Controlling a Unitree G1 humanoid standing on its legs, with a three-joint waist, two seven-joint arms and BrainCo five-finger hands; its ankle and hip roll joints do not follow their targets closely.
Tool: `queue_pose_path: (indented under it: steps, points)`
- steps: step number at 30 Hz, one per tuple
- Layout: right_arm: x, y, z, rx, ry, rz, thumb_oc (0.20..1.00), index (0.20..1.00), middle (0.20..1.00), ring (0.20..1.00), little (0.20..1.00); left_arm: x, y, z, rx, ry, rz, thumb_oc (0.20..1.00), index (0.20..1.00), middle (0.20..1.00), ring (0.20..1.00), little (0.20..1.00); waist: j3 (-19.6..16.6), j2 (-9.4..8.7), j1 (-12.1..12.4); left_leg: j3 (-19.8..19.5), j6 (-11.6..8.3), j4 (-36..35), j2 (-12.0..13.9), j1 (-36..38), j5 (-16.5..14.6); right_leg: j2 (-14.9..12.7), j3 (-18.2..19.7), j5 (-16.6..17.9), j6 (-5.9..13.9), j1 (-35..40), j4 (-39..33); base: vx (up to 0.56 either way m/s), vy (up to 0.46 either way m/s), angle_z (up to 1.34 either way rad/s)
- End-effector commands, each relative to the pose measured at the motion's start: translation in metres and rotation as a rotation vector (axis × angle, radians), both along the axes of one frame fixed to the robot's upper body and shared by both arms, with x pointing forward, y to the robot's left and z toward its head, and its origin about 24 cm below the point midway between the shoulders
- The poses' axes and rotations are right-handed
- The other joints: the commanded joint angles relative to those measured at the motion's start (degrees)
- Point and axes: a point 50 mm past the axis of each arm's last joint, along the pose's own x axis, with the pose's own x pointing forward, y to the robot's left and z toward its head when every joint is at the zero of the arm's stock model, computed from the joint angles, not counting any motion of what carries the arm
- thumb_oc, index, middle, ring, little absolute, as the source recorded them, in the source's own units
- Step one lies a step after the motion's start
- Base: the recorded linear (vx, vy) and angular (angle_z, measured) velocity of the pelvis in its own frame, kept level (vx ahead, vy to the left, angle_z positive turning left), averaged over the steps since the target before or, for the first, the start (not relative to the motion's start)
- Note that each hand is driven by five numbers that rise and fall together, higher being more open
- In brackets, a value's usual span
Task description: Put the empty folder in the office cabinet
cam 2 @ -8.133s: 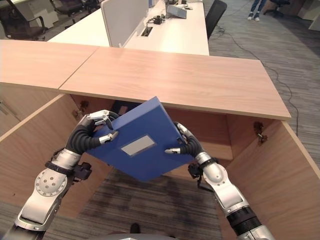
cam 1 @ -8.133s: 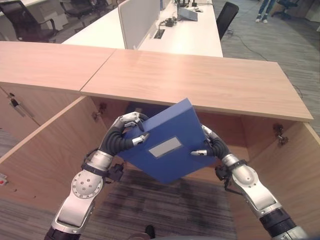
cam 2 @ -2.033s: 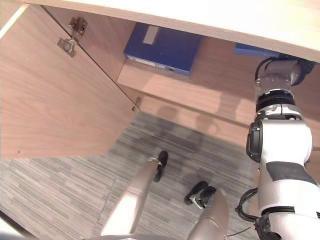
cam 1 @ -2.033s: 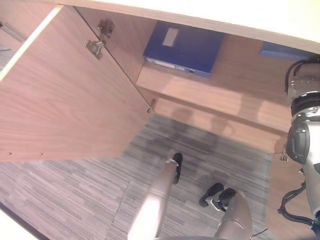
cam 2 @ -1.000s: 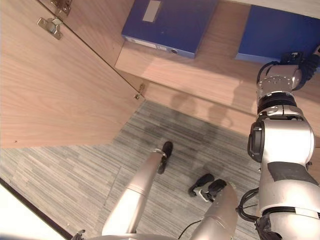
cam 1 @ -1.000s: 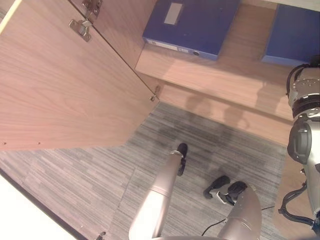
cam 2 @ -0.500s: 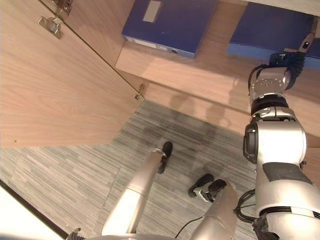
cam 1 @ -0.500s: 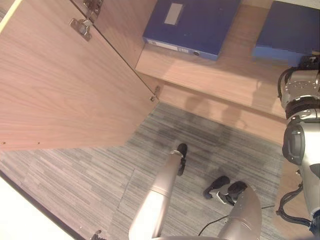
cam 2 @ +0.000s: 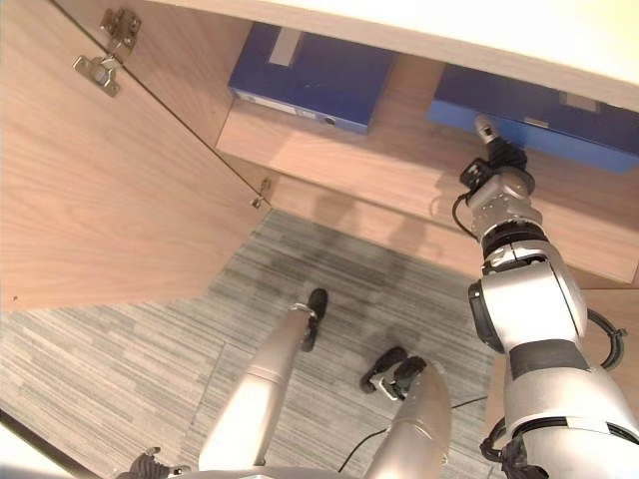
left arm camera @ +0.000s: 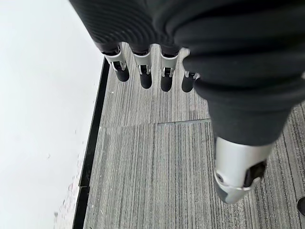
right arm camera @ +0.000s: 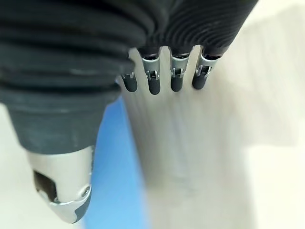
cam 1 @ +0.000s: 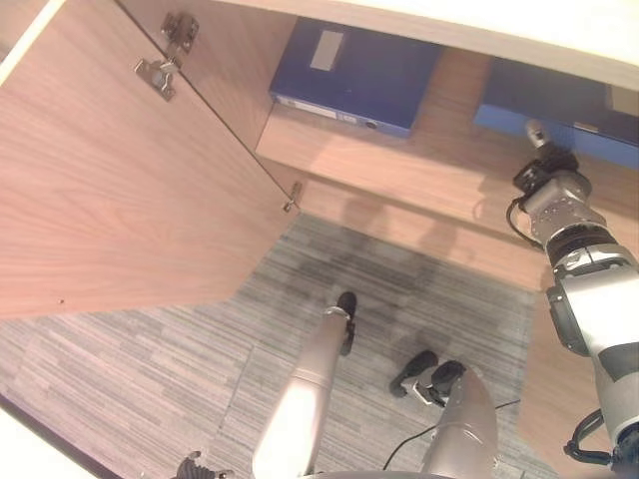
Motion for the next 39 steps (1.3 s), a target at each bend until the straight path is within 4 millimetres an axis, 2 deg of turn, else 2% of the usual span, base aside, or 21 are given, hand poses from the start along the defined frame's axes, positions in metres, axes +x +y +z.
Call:
queue_pose_path:
  steps: [1, 4, 6, 10, 12, 13, 14, 15, 18, 23, 27, 28, 32, 36, 37, 38, 39]
  points:
    - [-0.008, -0.021, 0.006, -0.356, 0.210, 0.091, 1.000, 1.000, 1.000, 1.000, 1.000, -0.017, 0.034, 0.008, 0.082, 0.109, -0.018, 1.000, 1.000, 1.000, 1.000, 1.000, 1.0, -0.30, 2.0, 2.9, 1.99, -3.8, 2.1, 7.3, -5.5, 2.7, 2.2, 8.1, 0.07, 4.9, -11.9, -0.02, -0.011, -0.05]
    - [-0.012, -0.026, 0.000, -0.619, 0.383, 0.171, 1.000, 1.000, 1.000, 1.000, 1.000, -0.015, 0.037, 0.010, 0.071, 0.118, -0.050, 1.000, 1.000, 1.000, 1.000, 1.000, 1.0, -0.68, 1.7, 2.8, 1.47, -7.0, 2.3, 8.7, -4.1, 2.9, 1.3, 9.5, 0.87, 6.2, -14.5, -0.01, -0.012, -0.05]
    - [-0.015, -0.029, -0.009, -0.734, 0.483, 0.224, 1.000, 1.000, 1.000, 1.000, 1.000, -0.011, 0.040, 0.012, 0.067, 0.120, -0.070, 1.000, 1.000, 1.000, 1.000, 1.000, 1.0, -0.70, 1.5, 2.8, 1.28, -8.8, 2.4, 9.8, -3.2, 3.2, 0.8, 10.3, 1.39, 7.1, -15.9, 0.00, 0.000, 0.00]
    - [-0.015, -0.021, -0.020, -0.942, 0.630, 0.382, 1.000, 1.000, 1.000, 1.000, 1.000, -0.008, 0.046, 0.015, 0.059, 0.115, -0.084, 1.000, 1.000, 1.000, 1.000, 1.000, 1.4, -0.80, 1.4, 2.8, 0.56, -14.2, 2.7, 12.8, -0.9, 3.7, -0.1, 12.5, 2.70, 9.1, -19.7, 0.00, 0.000, 0.00]
    - [-0.017, -0.018, -0.032, -1.045, 0.724, 0.465, 1.000, 1.000, 1.000, 1.000, 1.000, 0.001, 0.047, 0.018, 0.047, 0.089, -0.097, 1.000, 1.000, 1.000, 1.000, 1.000, 1.6, -0.78, 1.3, 2.8, -0.21, -19.1, 2.8, 15.5, 1.4, 4.2, -1.0, 14.5, 3.85, 11.4, -24.0, 0.00, -0.037, -0.02]
    - [-0.019, -0.020, -0.035, -1.050, 0.748, 0.472, 1.000, 1.000, 1.000, 1.000, 1.000, 0.003, 0.047, 0.018, 0.044, 0.083, -0.100, 1.000, 1.000, 1.000, 1.000, 1.000, 1.7, -0.68, 1.4, 2.6, -0.36, -21.0, 2.8, 16.5, 2.2, 4.4, -1.4, 15.0, 4.12, 12.4, -25.7, 0.00, -0.080, -0.03]
    - [-0.023, -0.023, -0.046, -1.043, 0.794, 0.485, 1.000, 1.000, 1.000, 1.000, 1.000, 0.009, 0.046, 0.020, 0.036, 0.066, -0.110, 1.000, 1.000, 1.000, 1.000, 1.000, 1.7, -0.58, 1.7, 2.1, -1.00, -25.8, 2.9, 19.1, 4.7, 5.0, -2.5, 16.5, 4.86, 14.8, -29.6, 0.00, -0.067, -0.05]
    - [-0.023, -0.023, -0.047, -1.042, 0.794, 0.486, 1.000, 1.000, 1.000, 1.000, 1.000, 0.009, 0.047, 0.020, 0.037, 0.066, -0.110, 1.000, 1.000, 1.000, 1.000, 1.000, 1.8, -0.52, 1.7, 2.1, -1.03, -26.1, 2.9, 19.4, 4.9, 5.1, -2.6, 16.7, 4.85, 15.1, -30.0, 0.01, -0.080, -0.03]
    - [-0.031, -0.029, -0.064, -1.013, 0.863, 0.490, 1.000, 1.000, 1.000, 1.000, 1.000, 0.012, 0.046, 0.021, 0.031, 0.054, -0.115, 1.000, 1.000, 1.000, 1.000, 1.000, 1.4, -0.46, 2.2, 1.6, -1.91, -33.0, 3.2, 23.7, 8.4, 6.6, -3.9, 18.3, 5.80, 19.0, -35.5, 0.02, -0.075, -0.01]
    - [-0.041, -0.029, -0.092, -0.976, 0.947, 0.512, 1.000, 1.000, 1.000, 1.000, 1.000, 0.007, 0.046, 0.019, 0.017, 0.078, -0.103, 1.000, 1.000, 1.000, 1.000, 1.000, 0.1, -0.46, 2.9, 1.2, -2.83, -43.4, 4.1, 31.5, 13.2, 9.7, -5.5, 20.6, 6.85, 25.5, -43.8, 0.05, -0.063, -0.02]
    - [-0.048, -0.030, -0.105, -0.941, 0.976, 0.519, 1.000, 1.000, 1.000, 1.000, 1.000, 0.002, 0.045, 0.017, 0.008, 0.100, -0.099, 1.000, 1.000, 1.000, 1.000, 1.000, -1.0, -0.34, 3.0, 1.2, -3.50, -48.7, 4.6, 35.7, 15.5, 11.3, -5.7, 21.2, 7.20, 28.7, -46.9, 0.03, -0.026, -0.08]
    - [-0.048, -0.030, -0.105, -0.941, 0.976, 0.519, 1.000, 1.000, 1.000, 1.000, 1.000, 0.002, 0.045, 0.017, 0.008, 0.100, -0.099, 1.000, 1.000, 1.000, 1.000, 1.000, -1.0, -0.32, 3.0, 1.2, -3.51, -48.7, 4.6, 35.8, 15.5, 11.3, -5.7, 21.3, 7.20, 28.7, -46.9, 0.03, -0.033, -0.07]
    - [-0.054, -0.022, -0.126, -0.901, 1.000, 0.550, 1.000, 1.000, 1.000, 1.000, 1.000, -0.003, 0.045, 0.016, -0.003, 0.126, -0.093, 1.000, 1.000, 1.000, 1.000, 1.000, -2.2, -0.26, 2.8, 1.9, -4.32, -50.2, 5.7, 39.8, 15.8, 13.7, -5.5, 21.5, 6.86, 33.4, -50.4, 0.01, -0.049, -0.05]
    - [-0.059, 0.006, -0.160, -0.918, 1.030, 0.652, 1.000, 1.000, 1.000, 1.000, 1.000, -0.001, 0.036, 0.011, -0.024, 0.147, -0.099, 1.000, 1.000, 1.000, 1.000, 1.000, -2.9, -1.32, 2.5, 3.2, -4.71, -49.8, 7.4, 43.2, 15.3, 16.6, -4.7, 22.1, 6.35, 38.0, -55.1, 0.01, -0.085, -0.13]
    - [-0.060, 0.007, -0.160, -0.918, 1.031, 0.653, 1.000, 1.000, 1.000, 1.000, 1.000, -0.002, 0.037, 0.012, -0.024, 0.148, -0.098, 1.000, 1.000, 1.000, 1.000, 1.000, -2.9, -1.32, 2.5, 3.2, -4.73, -49.8, 7.4, 43.4, 15.2, 16.7, -4.7, 22.1, 6.33, 38.2, -55.2, 0.00, -0.083, -0.20]
    - [-0.064, 0.013, -0.170, -0.914, 1.045, 0.683, 1.000, 1.000, 1.000, 1.000, 1.000, -0.002, 0.035, 0.011, -0.028, 0.152, -0.100, 1.000, 1.000, 1.000, 1.000, 1.000, -3.1, -1.59, 2.6, 3.3, -4.88, -49.6, 7.8, 44.1, 15.1, 17.3, -4.9, 22.2, 6.28, 39.5, -56.4, 0.03, -0.125, -0.19]
    - [-0.073, 0.030, -0.192, -0.884, 1.054, 0.749, 1.000, 1.000, 1.000, 1.000, 1.000, -0.004, 0.027, 0.007, -0.049, 0.164, -0.113, 1.000, 1.000, 1.000, 1.000, 1.000, -3.8, -2.23, 2.5, 3.5, -5.16, -48.3, 8.5, 45.0, 14.4, 18.3, -5.3, 22.4, 6.15, 42.0, -58.9, 0.03, -0.167, -0.16]
